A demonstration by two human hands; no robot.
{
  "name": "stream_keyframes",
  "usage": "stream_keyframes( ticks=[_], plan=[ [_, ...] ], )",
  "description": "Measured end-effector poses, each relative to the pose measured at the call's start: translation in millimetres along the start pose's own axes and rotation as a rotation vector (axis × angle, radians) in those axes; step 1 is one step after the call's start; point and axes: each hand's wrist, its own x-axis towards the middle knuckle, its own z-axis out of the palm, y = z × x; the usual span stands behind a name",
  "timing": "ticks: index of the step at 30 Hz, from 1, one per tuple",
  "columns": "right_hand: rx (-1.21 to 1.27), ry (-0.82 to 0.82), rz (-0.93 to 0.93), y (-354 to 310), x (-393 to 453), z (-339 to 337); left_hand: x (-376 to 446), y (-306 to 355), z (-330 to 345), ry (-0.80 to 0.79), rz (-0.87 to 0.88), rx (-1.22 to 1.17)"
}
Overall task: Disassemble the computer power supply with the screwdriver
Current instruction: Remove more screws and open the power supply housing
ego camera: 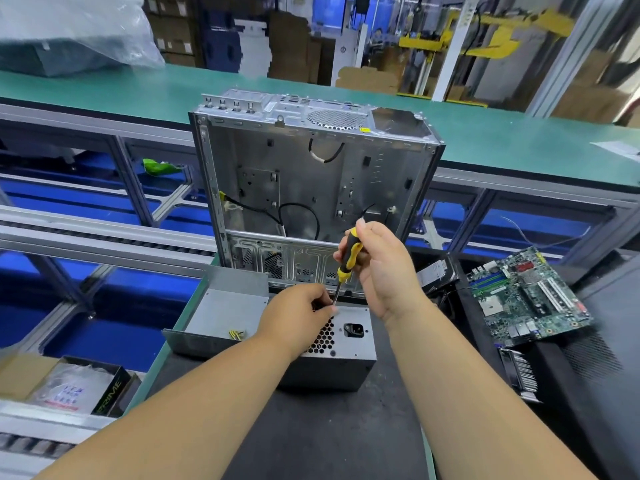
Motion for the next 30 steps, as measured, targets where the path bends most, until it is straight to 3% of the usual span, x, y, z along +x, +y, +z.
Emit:
stream_keyframes(
  ticks=[4,10,14,23,30],
  plan=[
    [-0.015,0.139,0.035,8,8,5,8,0,1,-0.037,-0.029,0.013],
    [0.142,0.053,0.111,10,19,19,16,-2,1,-0.067,-0.014,0.046],
    [-0.033,0.020,0.009,15,21,16,17,-3,2,-0.075,0.009,0.035],
    [-0.127,0.245,0.009,5,19,17,20,-6,2,-0.101,0.092,0.029],
    [-0.155,0.274,-0.026,7,12,29,24,-9,5,-0.099,0.118,0.032]
  ],
)
